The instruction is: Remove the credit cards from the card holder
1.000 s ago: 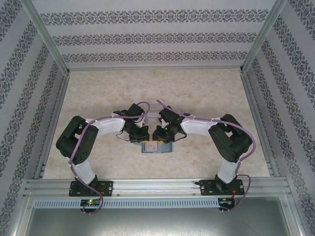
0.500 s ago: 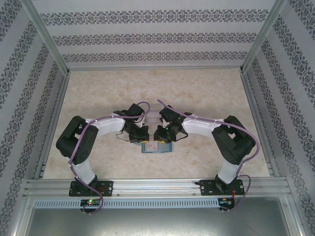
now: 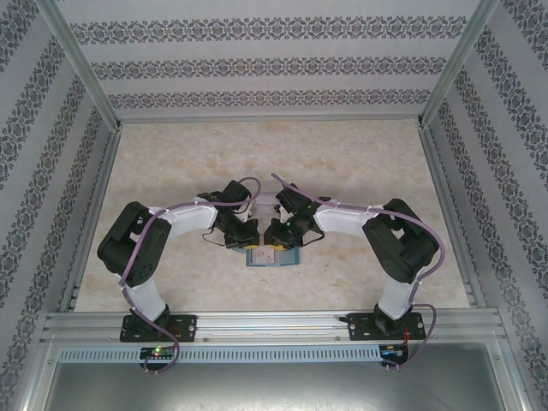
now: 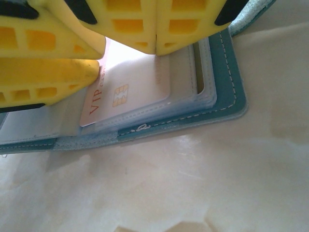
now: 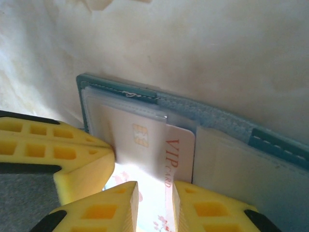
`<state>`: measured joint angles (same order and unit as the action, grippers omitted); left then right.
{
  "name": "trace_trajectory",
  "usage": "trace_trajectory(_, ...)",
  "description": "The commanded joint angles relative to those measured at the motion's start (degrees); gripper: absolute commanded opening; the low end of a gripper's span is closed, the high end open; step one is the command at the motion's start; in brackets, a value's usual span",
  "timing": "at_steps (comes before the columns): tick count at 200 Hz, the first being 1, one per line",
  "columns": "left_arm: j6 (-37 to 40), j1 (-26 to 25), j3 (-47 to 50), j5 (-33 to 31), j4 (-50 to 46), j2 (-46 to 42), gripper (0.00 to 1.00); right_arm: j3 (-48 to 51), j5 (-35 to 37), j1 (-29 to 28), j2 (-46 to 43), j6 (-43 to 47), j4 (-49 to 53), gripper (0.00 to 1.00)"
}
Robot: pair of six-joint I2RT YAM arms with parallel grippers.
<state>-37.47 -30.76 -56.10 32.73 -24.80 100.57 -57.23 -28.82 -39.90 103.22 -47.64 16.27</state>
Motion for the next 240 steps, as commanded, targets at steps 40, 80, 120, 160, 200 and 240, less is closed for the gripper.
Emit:
trace_trajectory(40, 1.62, -0.61, -0.08, -2.89, -4.12, 0.34, 0.01, 0.47, 5.23, -0.05, -0.62, 1.80, 4.87, 0.26)
trace_trajectory(80, 1.94, -0.65, -0.69, -3.41, -5.05, 0.24, 0.01, -0.24, 5.99, -0.05, -1.17, 2.70, 6.65, 0.26)
trace_trajectory(120, 2.05, -0.62, -1.14, -3.78, -5.83, -0.27, 0.01, -0.69, 5.55, -0.17, -1.85, 2.51, 6.68, 0.26)
trace_trajectory(160, 2.05, -0.61, -1.29, -3.83, -6.05, -0.34, 0.01, 0.03, 1.59, -0.17, -3.00, 0.62, 2.15, 0.27)
trace_trajectory(200, 2.14, -0.64, -1.48, -3.73, -6.01, -0.12, 0.01, -0.03, 0.45, -0.18, 0.23, 0.17, 0.04, 0.27)
trace_trajectory(240, 2.29, -0.67, -1.36, -3.85, -6.05, -0.29, 0.01, 0.45, 3.04, -0.18, 1.30, 0.57, 2.01, 0.27)
